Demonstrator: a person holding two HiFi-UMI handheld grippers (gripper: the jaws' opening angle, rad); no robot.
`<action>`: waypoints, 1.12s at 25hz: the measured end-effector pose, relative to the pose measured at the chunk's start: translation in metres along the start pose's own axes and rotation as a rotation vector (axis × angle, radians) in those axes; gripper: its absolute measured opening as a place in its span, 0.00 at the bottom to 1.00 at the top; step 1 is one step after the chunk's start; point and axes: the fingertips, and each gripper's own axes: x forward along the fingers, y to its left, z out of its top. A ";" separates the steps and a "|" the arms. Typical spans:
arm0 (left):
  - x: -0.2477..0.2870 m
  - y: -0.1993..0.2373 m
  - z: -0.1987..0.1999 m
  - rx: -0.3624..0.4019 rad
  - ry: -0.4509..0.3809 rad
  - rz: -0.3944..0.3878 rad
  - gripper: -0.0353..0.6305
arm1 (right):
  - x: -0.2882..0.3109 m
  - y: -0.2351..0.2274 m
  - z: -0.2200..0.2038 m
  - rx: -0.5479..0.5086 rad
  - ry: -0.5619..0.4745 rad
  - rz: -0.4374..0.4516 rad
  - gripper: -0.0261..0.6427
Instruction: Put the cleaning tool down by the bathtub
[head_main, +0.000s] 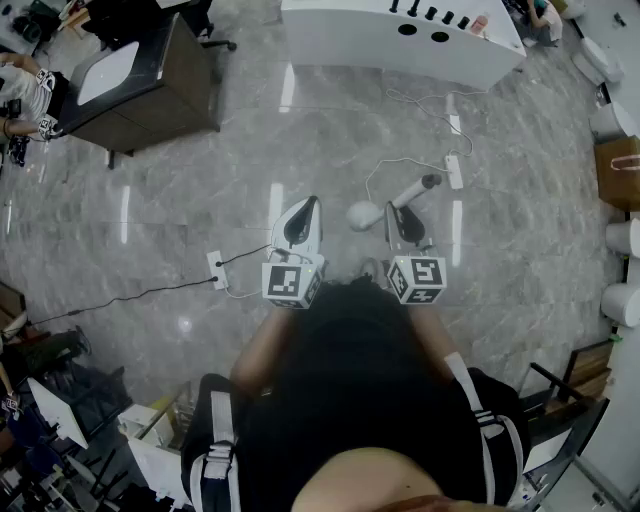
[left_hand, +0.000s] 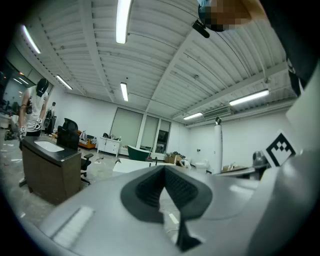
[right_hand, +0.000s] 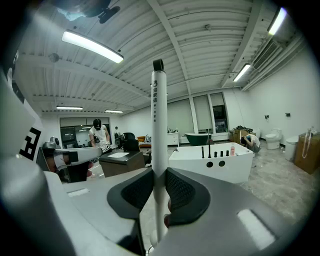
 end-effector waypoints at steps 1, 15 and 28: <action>-0.001 0.001 0.000 -0.003 0.001 0.001 0.07 | 0.000 0.002 0.000 0.001 -0.001 0.001 0.16; -0.016 0.016 0.002 -0.027 -0.008 0.010 0.07 | -0.003 0.020 0.003 0.014 -0.010 0.016 0.16; -0.054 0.084 0.001 -0.025 0.016 0.013 0.06 | 0.016 0.070 0.002 0.010 -0.026 -0.044 0.16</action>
